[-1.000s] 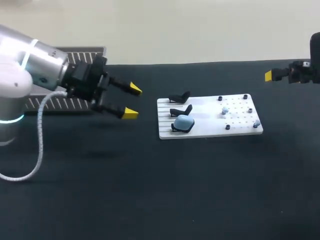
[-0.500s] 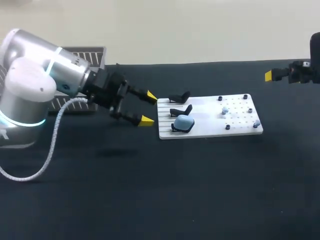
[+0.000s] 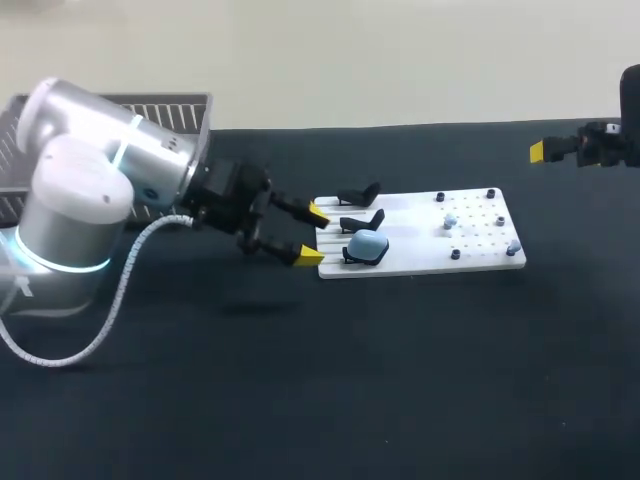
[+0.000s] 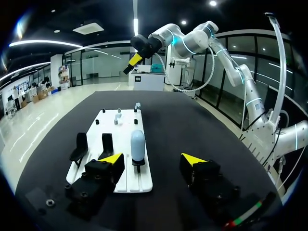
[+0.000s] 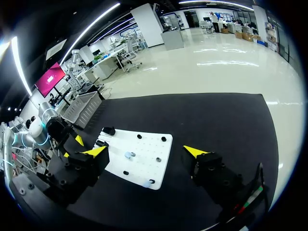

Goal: Pick up each earbud case from the left stands, insert the matching earbuds, close the lid, and place the case in the box.

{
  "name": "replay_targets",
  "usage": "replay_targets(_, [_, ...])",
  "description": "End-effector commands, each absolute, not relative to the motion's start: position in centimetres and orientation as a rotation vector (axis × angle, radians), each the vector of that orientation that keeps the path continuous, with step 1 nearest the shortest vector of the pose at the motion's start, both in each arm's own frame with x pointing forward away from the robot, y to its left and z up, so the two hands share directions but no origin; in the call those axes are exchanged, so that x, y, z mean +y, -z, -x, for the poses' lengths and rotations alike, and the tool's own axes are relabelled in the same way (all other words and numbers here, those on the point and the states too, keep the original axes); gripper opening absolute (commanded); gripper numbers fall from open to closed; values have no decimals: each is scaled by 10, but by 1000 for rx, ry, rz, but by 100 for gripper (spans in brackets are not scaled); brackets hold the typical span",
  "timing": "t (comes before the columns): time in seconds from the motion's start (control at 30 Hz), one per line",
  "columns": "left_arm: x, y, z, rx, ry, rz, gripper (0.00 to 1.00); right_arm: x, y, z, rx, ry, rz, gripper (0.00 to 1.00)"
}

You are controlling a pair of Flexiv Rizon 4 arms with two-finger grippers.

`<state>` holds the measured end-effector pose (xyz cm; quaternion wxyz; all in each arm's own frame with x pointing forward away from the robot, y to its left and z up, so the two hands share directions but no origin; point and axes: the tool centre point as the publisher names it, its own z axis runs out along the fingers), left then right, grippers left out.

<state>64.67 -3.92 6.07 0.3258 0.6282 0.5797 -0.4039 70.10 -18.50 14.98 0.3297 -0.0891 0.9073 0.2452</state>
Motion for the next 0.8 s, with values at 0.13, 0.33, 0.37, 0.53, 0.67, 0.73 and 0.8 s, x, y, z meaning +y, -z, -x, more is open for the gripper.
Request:
replay_targets(0.13, [-43, -55, -656, 1504, 1071, -1648, 71, -186, -150, -701, 2372, -644, 235, 100])
replay_targets(0.33, [-45, -51, -664, 1484, 1112, -1629, 63, -186, -150, -701, 2372, -644, 235, 100])
replay_targets(0.37, [-47, -50, -665, 1483, 1114, -1630, 63, -186, -150, -701, 2372, -644, 235, 100])
replay_targets(0.53, [-53, -45, -666, 1470, 1130, -1639, 58, -186, -150, -701, 2372, -644, 235, 100])
replay_targets(0.67, [-57, -40, -668, 1477, 1131, -1650, 55, -186, -150, -701, 2372, -644, 235, 100])
replay_targets(0.73, [-59, -39, -669, 1479, 1132, -1653, 58, -186, -150, -701, 2372, -644, 235, 100])
replay_targets(0.8, [-60, -38, -670, 1482, 1131, -1654, 64, -186, -150, -701, 2372, -644, 235, 100])
